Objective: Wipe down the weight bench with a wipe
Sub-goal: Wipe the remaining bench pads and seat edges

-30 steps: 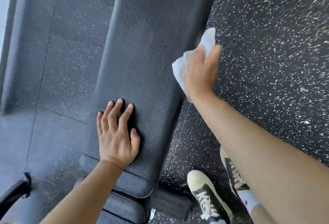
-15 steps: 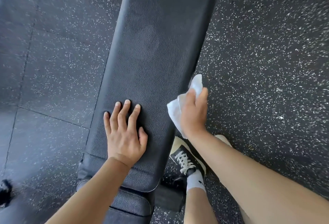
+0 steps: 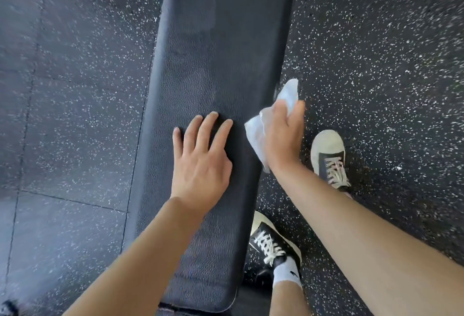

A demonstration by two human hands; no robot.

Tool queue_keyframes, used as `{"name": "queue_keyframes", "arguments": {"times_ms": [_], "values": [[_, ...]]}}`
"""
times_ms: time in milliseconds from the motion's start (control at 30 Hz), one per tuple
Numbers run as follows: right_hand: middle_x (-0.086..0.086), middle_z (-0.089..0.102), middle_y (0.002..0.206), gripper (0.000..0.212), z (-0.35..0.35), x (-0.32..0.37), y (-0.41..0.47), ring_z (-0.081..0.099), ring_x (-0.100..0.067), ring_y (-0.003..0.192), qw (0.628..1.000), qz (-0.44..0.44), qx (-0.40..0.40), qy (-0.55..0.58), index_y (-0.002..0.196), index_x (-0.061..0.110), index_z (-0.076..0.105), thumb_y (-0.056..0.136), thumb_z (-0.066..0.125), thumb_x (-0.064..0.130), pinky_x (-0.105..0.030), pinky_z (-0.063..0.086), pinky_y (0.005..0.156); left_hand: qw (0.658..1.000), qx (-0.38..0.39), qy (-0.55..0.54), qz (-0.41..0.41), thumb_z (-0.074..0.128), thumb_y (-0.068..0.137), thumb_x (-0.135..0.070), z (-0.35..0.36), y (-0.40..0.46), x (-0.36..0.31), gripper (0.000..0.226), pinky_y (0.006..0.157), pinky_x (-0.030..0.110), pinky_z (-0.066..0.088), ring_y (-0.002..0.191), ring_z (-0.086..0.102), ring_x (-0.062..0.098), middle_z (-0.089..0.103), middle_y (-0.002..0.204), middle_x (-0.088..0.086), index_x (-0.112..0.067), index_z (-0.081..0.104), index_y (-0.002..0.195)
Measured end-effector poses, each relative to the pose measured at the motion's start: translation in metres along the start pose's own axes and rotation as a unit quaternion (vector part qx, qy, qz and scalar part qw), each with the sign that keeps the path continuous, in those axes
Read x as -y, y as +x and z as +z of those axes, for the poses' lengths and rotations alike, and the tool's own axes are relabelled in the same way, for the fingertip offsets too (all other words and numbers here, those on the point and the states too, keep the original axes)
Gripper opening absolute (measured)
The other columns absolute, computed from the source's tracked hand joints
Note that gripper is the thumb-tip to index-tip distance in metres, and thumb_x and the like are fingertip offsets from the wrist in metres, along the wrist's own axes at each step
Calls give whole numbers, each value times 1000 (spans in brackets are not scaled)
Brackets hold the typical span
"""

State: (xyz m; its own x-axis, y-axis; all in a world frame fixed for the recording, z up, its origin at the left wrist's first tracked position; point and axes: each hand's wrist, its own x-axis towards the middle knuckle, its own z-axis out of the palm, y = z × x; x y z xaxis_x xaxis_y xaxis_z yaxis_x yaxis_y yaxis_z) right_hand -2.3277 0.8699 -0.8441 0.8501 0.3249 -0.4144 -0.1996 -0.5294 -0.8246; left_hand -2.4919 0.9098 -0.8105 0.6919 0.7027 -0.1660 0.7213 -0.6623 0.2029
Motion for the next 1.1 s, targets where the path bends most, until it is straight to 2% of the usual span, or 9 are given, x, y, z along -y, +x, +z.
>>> {"name": "queue_keyframes", "arguments": {"times_ms": [67,133,233,333,533,733,900,1000,1100], "values": [[-3,47,102,16,-6,-14,-18,36,-4,78,1000,-6,13,7,108,29,33,104,46,36,-33,34,80,999,-10,6,33,50,99,-27,-3,51,1,58,120,65,24,150,35,36,38,165,6,-22,46,156],[0,46,107,18,-9,-23,-34,37,-4,81,1000,-3,15,17,110,34,33,101,45,44,-33,37,76,996,-17,21,81,46,103,-32,-9,104,8,55,121,63,23,150,35,34,37,166,5,-24,44,158],[3,52,97,29,-8,-27,-42,41,-10,76,1000,-9,1,5,109,19,40,100,42,47,-33,43,72,990,-31,52,125,41,105,-39,-21,184,17,56,121,58,26,149,35,33,35,167,4,-23,41,159],[8,54,85,15,-6,-25,-30,51,-15,81,999,-36,4,-10,96,22,40,104,43,35,-40,42,76,993,-59,45,90,40,103,-38,-24,230,7,56,121,55,27,148,36,31,37,165,3,-24,42,158],[5,51,85,23,21,37,68,42,-19,79,999,-46,-27,7,98,12,40,98,39,35,-34,30,73,992,-114,12,57,51,98,-30,-16,235,0,54,118,54,32,139,46,34,46,158,4,-24,51,151],[8,48,80,17,39,73,150,42,-14,75,997,-35,-37,59,94,11,40,102,45,25,-39,37,75,992,-112,6,62,52,96,-27,-13,237,0,55,116,59,33,142,44,36,45,159,8,-21,52,150],[12,48,78,19,22,42,106,49,-14,74,997,-31,12,72,94,19,38,103,43,35,-36,41,71,991,-114,4,68,51,96,-25,-12,237,1,55,117,58,31,143,42,37,44,159,10,-19,51,150],[9,50,79,22,6,13,53,50,-10,71,995,19,34,91,96,23,40,100,42,44,-31,45,70,992,-109,6,71,50,96,-25,-10,238,3,56,118,58,31,144,41,35,43,159,9,-19,50,151],[5,54,79,20,0,4,27,55,-17,70,993,72,54,74,98,34,39,97,41,54,-46,47,67,992,-109,12,70,49,95,-25,-10,238,3,56,118,59,30,144,40,35,42,159,9,-18,49,151]]}}
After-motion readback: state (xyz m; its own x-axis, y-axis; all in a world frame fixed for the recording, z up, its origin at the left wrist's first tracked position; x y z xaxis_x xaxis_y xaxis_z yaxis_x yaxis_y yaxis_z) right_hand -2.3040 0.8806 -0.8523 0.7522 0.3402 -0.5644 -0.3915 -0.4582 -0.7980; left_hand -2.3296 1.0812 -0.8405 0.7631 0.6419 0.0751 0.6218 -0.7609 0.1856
